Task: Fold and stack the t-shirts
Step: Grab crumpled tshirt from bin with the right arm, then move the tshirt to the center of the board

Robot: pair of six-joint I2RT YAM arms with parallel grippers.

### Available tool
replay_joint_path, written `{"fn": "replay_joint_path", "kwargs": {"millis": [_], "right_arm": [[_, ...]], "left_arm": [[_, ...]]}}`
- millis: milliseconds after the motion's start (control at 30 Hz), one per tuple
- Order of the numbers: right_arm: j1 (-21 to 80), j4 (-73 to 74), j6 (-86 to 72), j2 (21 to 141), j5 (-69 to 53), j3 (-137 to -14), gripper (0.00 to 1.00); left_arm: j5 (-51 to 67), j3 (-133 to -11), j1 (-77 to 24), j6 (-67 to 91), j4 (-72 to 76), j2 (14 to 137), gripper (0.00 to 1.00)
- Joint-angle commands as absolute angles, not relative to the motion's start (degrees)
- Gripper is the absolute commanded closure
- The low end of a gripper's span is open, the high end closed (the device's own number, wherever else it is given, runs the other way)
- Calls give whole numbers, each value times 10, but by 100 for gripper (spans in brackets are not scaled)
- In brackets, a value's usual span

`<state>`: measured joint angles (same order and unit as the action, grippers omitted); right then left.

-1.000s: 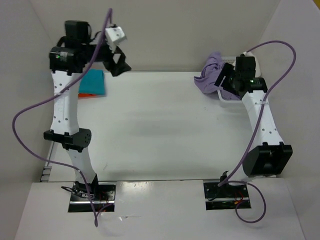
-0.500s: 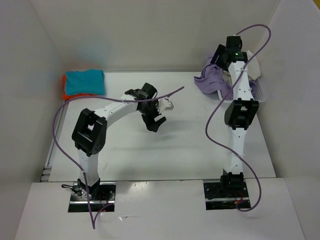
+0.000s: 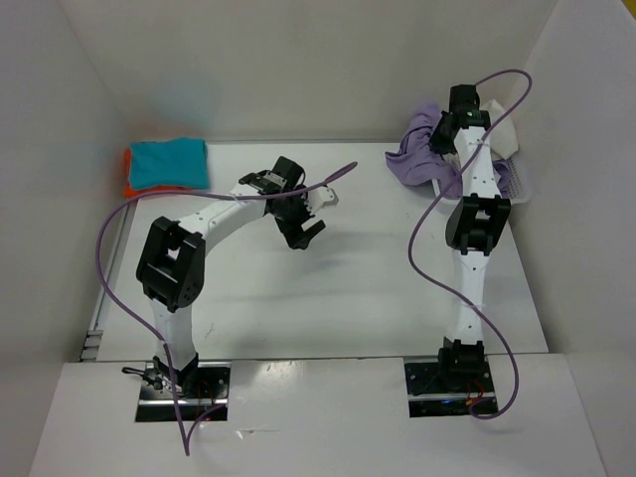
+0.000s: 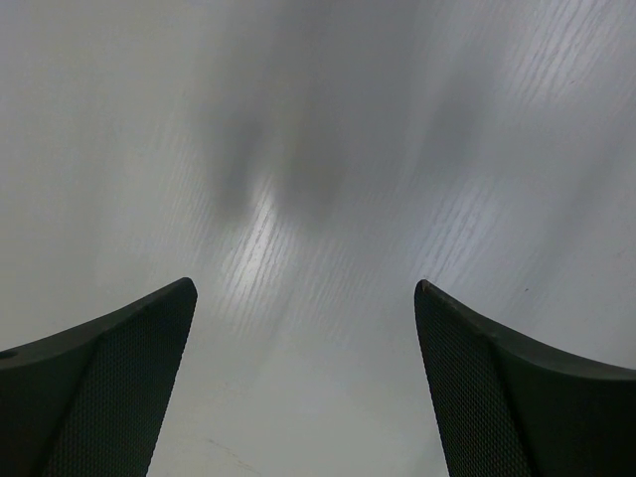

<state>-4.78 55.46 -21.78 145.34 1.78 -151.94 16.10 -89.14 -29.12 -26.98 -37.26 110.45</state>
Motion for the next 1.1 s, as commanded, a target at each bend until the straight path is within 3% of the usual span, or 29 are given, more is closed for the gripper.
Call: {"fn": "replay_joint_path", "kwargs": {"millis": [0,167,367,633,767,933,1067], "right_arm": [[-50,569,-215,1413,25,-1553,100],[-43,570,-209,1340,61,-1592,100],[-22,532,-192,1165,62,-1640,100],[70,449,-156,1008,-217,-1629,100],[140,437,-148,996,-274,-1601,100],[153,418,-170,1009,-291,-1524,100],[153,431,-194,1062,-209,-1518,100]], "left_arm": [[155,-908,-293,-275,-368,1091,3],[121,-908,-293,-275,-368,1079,3],[75,-914,-259,-268,-361,1062,2],[79,-948,-128,-225,-361,1008,1],[91,-948,-70,-212,-361,978,1],[97,-942,-19,-207,-361,944,1],[97,-931,0,-207,-355,932,1]]}}
